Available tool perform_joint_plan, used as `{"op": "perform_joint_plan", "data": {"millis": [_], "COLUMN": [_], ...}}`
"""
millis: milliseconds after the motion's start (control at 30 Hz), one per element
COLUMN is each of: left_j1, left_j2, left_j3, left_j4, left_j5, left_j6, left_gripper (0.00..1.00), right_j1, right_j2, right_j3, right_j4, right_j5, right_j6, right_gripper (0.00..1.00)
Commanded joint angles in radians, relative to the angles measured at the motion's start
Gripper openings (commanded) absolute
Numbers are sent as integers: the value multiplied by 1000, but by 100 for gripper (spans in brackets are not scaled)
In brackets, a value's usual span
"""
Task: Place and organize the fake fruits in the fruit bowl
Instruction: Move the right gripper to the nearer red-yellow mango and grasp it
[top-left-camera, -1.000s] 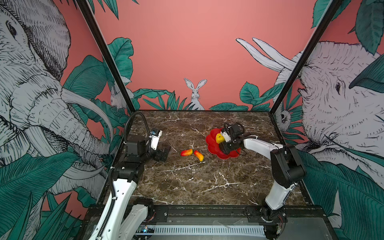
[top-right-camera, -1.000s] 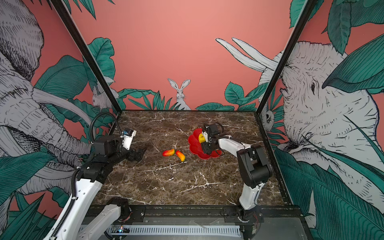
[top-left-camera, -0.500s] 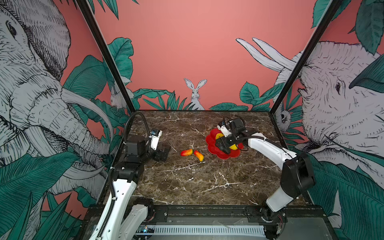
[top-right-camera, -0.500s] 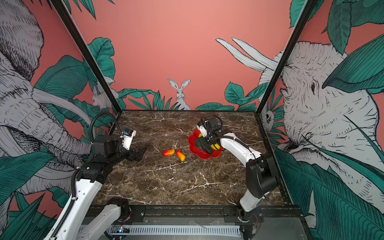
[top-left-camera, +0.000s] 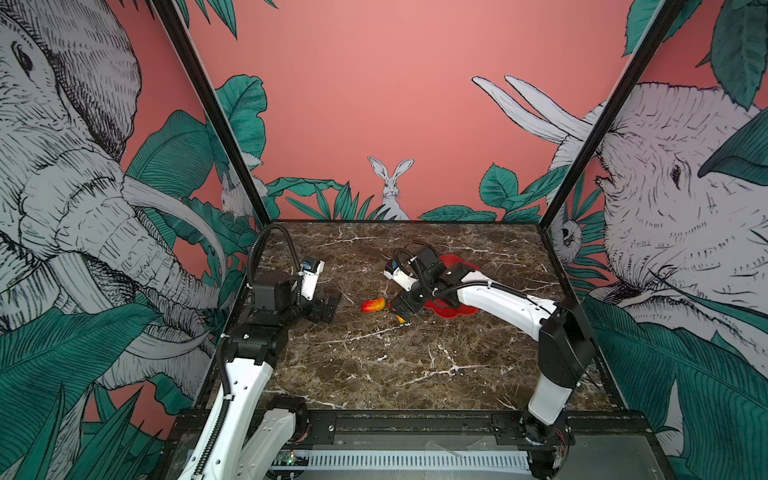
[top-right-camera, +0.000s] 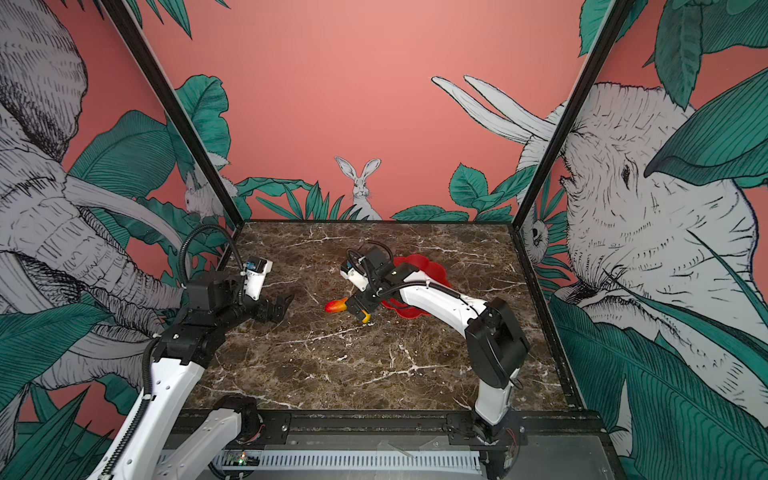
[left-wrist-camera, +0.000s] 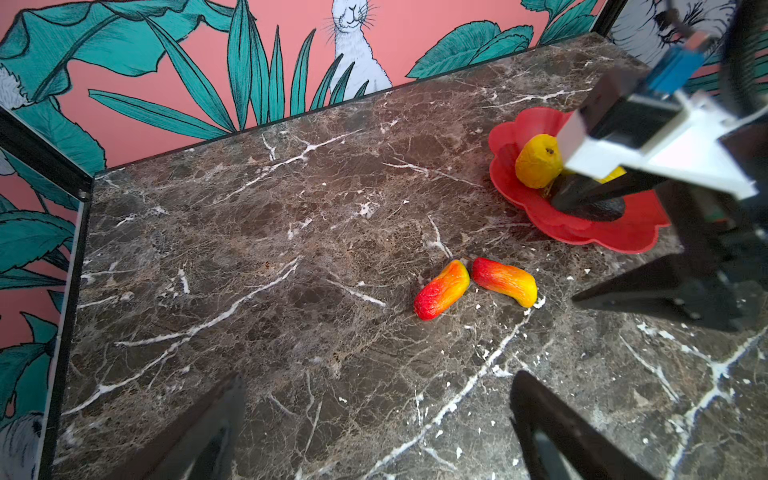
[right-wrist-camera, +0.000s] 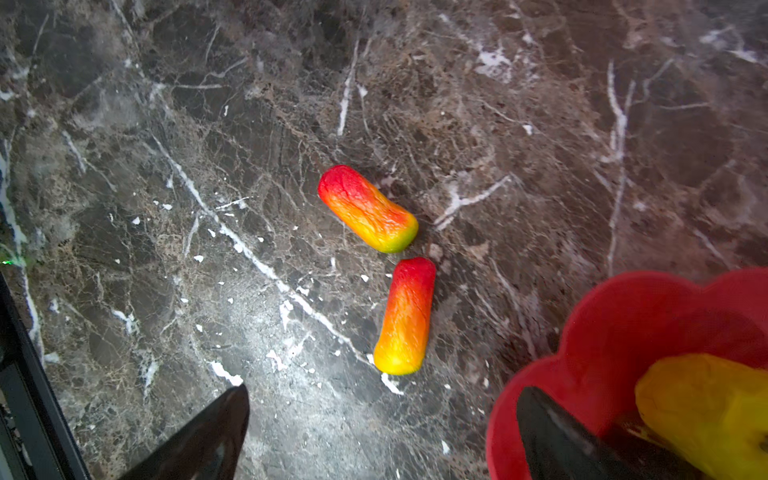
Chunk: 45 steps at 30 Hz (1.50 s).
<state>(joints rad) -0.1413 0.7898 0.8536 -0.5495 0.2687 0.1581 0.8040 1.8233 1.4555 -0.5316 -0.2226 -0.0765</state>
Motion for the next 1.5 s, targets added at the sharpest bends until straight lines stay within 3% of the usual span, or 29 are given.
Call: {"op": "perform_joint_plan", "data": {"millis": [0,333,767,1100,1467], "left_j1": [2,1,2,2,2], "left_j2": [-16,-20,-16,-18,-18], "left_j3": [0,-1,1,0,-1], "left_j4": [-12,-11,-12,-12,-12], "left_j5": [0,-1,1,0,-3], "left_j6": [4,6,6,6,6], "left_gripper": [100,100,100,100,100], "right_j1": [33,43,29,1,-2], "right_j2": [61,200,247,286,309], "right_j3": [50,106,86,84,85], "right_j4": [-11,-48,-13,14,26], "right_j5": [-9,11,96,97,93], "right_j6": [-33,-62,-28,3,21], "right_gripper": [99,98,92,74,43]}}
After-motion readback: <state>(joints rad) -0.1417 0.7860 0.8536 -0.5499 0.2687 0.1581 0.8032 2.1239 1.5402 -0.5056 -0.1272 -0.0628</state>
